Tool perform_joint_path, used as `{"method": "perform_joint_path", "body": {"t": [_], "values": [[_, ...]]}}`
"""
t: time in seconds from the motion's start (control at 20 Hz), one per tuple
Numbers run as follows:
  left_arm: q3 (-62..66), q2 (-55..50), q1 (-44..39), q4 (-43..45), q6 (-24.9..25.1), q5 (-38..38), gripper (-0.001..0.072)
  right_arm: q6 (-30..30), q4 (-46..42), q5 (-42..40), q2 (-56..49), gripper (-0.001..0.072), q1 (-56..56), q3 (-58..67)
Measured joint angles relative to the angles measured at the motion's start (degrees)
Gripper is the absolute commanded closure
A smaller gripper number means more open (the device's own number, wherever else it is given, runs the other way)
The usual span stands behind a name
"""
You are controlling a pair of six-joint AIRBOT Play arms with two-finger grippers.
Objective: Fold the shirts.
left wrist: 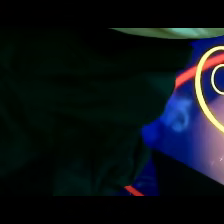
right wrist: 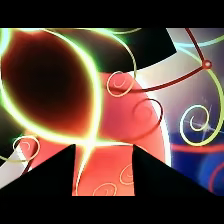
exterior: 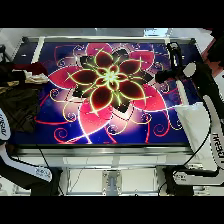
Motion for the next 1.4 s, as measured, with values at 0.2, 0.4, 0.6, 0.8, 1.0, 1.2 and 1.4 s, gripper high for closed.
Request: {"method": "perform_joint_path", "body": {"t": [0.2,0.4,0.6,0.8,1.0,1.2,1.4], "values": [[0.0,-5.9,4.7,-9.0,-0.2,0.1,0.0066,0.1,3.2,-3.5,0.0,0.0304,0.0,0.0],[0.0,-11.1,6.0,-14.5,1.4,2.1,0.0068,0.5,8.6,-4.8,0.0,0.0304,0.0,0.0],[0.0,-13.5,6.4,-16.6,2.4,7.6,0.0608,0.6,12.6,-4.0,0.0,0.0304,0.0,0.0],[0.0,-14.4,6.5,-16.4,3.5,10.9,0.0694,0.7,17.4,-3.1,0.0,0.0304,0.0,0.0],[0.2,-15.1,6.5,-14.0,4.4,7.9,0.0696,0.7,21.0,-2.7,0.0,0.0304,0.0,0.0],[2.0,-13.8,6.5,-21.4,7.3,5.3,0.0696,0.7,22.6,-2.9,0.0,0.0305,0.0,0.0],[4.7,-10.0,3.8,-35.0,10.8,4.6,0.0697,0.7,22.2,-3.1,0.0,0.0305,-0.1,0.0]]}}
